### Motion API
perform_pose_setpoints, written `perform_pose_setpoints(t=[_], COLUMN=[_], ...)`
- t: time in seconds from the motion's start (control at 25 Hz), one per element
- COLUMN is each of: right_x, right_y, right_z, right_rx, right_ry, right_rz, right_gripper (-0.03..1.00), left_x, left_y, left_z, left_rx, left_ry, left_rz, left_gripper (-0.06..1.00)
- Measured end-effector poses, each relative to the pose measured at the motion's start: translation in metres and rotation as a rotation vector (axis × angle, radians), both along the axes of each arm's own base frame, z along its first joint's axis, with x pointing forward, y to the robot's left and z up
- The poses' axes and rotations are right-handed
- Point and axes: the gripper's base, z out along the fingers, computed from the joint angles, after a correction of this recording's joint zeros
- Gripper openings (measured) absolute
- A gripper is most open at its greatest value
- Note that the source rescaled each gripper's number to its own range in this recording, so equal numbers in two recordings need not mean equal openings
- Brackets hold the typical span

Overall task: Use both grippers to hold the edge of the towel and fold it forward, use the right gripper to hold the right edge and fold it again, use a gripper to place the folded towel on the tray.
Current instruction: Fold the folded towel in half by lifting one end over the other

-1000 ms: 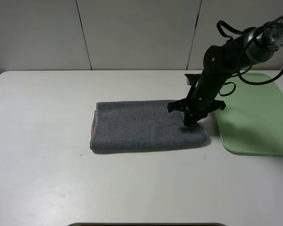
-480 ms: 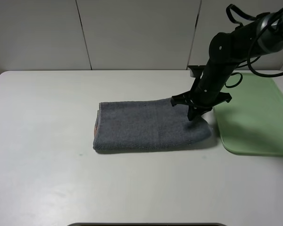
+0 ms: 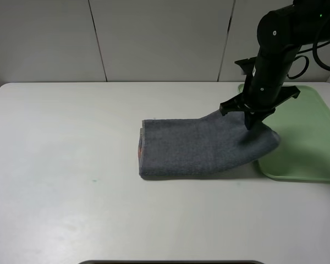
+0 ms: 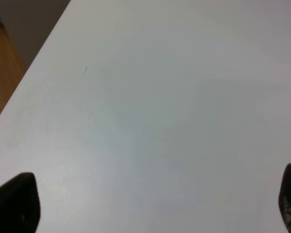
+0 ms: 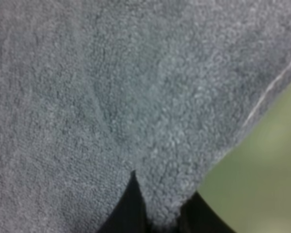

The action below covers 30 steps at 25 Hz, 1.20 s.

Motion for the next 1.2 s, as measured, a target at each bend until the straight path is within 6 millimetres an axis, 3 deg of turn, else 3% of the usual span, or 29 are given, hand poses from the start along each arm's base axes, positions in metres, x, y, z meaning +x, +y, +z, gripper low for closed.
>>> perform_pose_setpoints(t=[0.28, 0.52, 0.92, 1.2], right_x=[0.011, 0.010, -0.007, -0.016], right_y=[-0.005, 0.000, 0.061, 0.092], right_z=[0.032, 0.035, 0.032, -0.002], right_rx=[-0.095, -0.058, -0.015, -0.043], right_ry=[-0.008, 0.007, -0.037, 0.032], right_rz=[-0.003, -0.020, 0.062, 0.107], right_gripper=[0.06, 0.06, 0.06, 0.06], left_x=[0.000, 0.000, 0.000, 0.000], left_y=[0.000, 0.000, 0.000, 0.000], left_z=[0.000, 0.000, 0.000, 0.000], left_rx=[0.000, 0.000, 0.000, 0.000], left_ry=[0.000, 0.000, 0.000, 0.000], left_rz=[0.000, 0.000, 0.000, 0.000], left_gripper=[1.00, 1.00, 1.00, 1.00])
